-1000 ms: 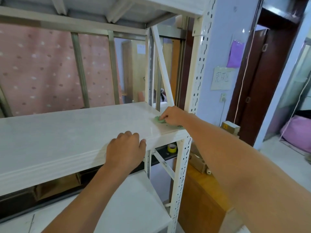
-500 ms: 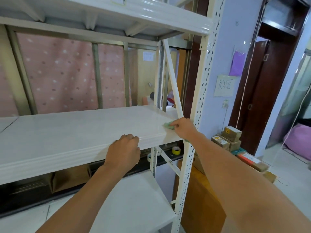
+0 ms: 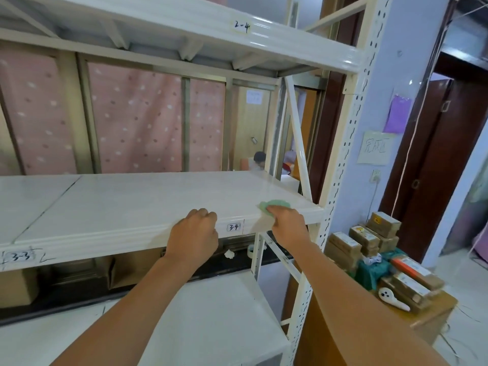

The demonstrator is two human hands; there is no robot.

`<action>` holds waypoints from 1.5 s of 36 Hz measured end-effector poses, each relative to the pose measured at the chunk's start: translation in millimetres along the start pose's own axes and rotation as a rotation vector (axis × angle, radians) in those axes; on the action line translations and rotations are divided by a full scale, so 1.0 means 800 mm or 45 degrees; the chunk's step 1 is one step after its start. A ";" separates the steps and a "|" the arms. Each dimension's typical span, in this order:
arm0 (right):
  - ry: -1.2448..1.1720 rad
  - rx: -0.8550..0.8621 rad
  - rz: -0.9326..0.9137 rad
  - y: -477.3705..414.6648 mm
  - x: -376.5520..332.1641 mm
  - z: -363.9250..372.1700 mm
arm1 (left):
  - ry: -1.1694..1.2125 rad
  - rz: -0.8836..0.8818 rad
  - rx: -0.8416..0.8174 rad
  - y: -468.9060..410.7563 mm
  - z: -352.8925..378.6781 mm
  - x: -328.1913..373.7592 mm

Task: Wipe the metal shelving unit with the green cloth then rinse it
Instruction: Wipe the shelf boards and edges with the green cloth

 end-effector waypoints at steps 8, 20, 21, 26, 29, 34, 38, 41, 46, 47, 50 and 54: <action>0.128 -0.103 -0.030 -0.007 -0.065 0.013 | 0.005 -0.062 0.040 -0.004 0.007 -0.016; 0.095 -0.169 -0.271 0.018 -0.236 0.041 | -0.041 -0.126 0.089 0.049 -0.017 -0.082; 0.092 -0.169 -0.289 0.021 -0.251 0.045 | -0.046 -0.133 0.102 0.057 -0.021 -0.094; 0.083 -0.143 -0.384 0.037 -0.330 0.063 | -0.100 -0.173 0.090 0.090 -0.045 -0.151; 0.051 -0.128 -0.409 0.047 -0.375 0.072 | -0.147 -0.190 0.061 0.111 -0.059 -0.188; 0.009 -0.124 -0.463 0.068 -0.464 0.088 | -0.176 -0.263 0.056 0.158 -0.095 -0.262; -0.009 -0.150 -0.539 0.084 -0.556 0.108 | -0.180 -0.300 0.051 0.202 -0.125 -0.313; -0.039 -0.174 -0.550 0.093 -0.620 0.123 | -0.168 -0.324 0.057 0.235 -0.149 -0.353; -0.010 -0.199 -0.587 0.109 -0.712 0.148 | -0.186 -0.345 0.048 0.280 -0.178 -0.437; -0.008 -0.195 -0.588 0.112 -0.728 0.150 | -0.191 -0.353 0.036 0.288 -0.183 -0.451; -0.008 -0.181 -0.577 0.120 -0.775 0.160 | -0.196 -0.357 0.002 0.314 -0.197 -0.486; 0.003 -0.204 -0.570 0.132 -0.838 0.176 | -0.166 -0.380 -0.037 0.351 -0.215 -0.534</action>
Point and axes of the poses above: each hand's wrist, its own y-axis away from the middle knuckle, its own z-axis out of the palm, x = y × z, the point moved 10 cm from there along -y, towards the middle knuckle, and after that the axes turned 11 degrees about -x, right-handed, at the moved point
